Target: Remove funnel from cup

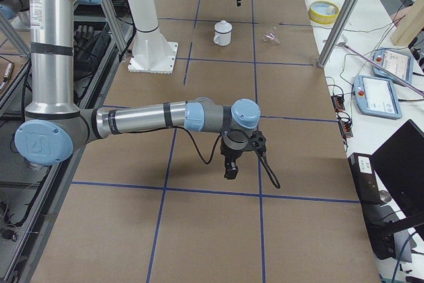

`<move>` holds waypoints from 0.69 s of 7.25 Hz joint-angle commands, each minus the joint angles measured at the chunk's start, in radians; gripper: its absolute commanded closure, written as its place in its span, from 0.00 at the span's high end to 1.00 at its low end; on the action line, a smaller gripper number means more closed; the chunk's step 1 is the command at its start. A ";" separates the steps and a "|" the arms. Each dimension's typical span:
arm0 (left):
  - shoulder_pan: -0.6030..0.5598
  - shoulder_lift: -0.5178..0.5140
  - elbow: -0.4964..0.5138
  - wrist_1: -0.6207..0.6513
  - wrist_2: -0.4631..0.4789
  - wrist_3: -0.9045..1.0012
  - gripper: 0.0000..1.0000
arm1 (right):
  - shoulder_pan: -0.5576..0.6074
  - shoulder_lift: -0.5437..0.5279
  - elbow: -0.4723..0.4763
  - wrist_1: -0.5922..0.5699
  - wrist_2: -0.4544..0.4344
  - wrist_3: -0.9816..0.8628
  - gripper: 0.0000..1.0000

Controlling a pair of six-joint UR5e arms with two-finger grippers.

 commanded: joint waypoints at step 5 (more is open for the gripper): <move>-0.730 0.367 0.345 -0.118 -0.368 1.227 1.00 | 0.000 0.000 0.000 0.000 0.000 0.001 1.00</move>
